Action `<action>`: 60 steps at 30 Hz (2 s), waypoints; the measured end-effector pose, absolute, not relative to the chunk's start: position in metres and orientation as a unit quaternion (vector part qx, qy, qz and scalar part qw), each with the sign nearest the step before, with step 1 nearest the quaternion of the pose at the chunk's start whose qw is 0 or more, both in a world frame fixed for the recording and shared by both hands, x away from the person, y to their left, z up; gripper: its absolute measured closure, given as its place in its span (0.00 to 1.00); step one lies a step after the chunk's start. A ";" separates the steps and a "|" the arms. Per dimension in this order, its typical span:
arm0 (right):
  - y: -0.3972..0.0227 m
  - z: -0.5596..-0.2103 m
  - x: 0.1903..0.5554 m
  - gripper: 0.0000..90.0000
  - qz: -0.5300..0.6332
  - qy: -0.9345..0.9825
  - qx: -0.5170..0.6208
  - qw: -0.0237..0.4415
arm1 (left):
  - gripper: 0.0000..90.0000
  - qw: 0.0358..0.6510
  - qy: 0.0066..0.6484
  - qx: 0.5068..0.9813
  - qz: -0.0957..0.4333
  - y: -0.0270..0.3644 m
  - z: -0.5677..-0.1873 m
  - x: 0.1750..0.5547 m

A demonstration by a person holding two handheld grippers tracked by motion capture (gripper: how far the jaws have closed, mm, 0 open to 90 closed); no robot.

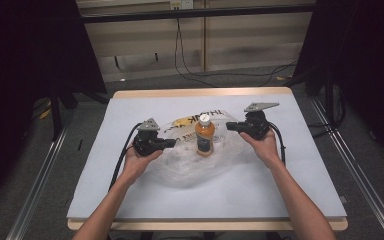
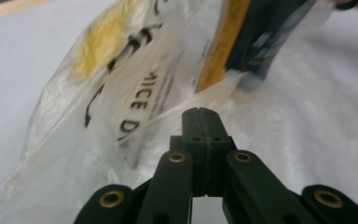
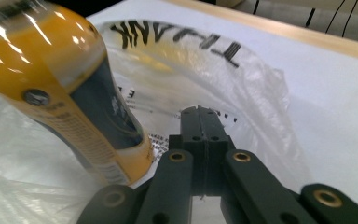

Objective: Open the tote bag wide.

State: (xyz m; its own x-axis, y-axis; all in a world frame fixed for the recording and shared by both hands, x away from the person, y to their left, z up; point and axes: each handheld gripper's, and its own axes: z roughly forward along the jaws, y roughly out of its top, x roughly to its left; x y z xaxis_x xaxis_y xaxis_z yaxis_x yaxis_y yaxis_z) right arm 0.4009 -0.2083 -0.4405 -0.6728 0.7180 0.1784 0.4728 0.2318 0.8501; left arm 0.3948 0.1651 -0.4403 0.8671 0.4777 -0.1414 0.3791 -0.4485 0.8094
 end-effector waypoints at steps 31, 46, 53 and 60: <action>-0.248 -0.422 0.317 0.01 0.545 0.703 0.398 0.222 | 0.05 0.528 0.294 0.785 0.140 0.219 -0.427 0.339; -0.266 -0.429 0.267 0.03 0.545 0.691 0.411 0.240 | 0.03 0.534 0.305 0.767 0.182 0.244 -0.428 0.306; -0.269 -0.433 0.244 0.03 0.531 0.695 0.417 0.245 | 0.03 0.520 0.333 0.763 0.191 0.254 -0.442 0.290; -0.282 -0.446 0.223 0.04 0.519 0.693 0.433 0.250 | 0.03 0.508 0.332 0.773 0.185 0.255 -0.458 0.269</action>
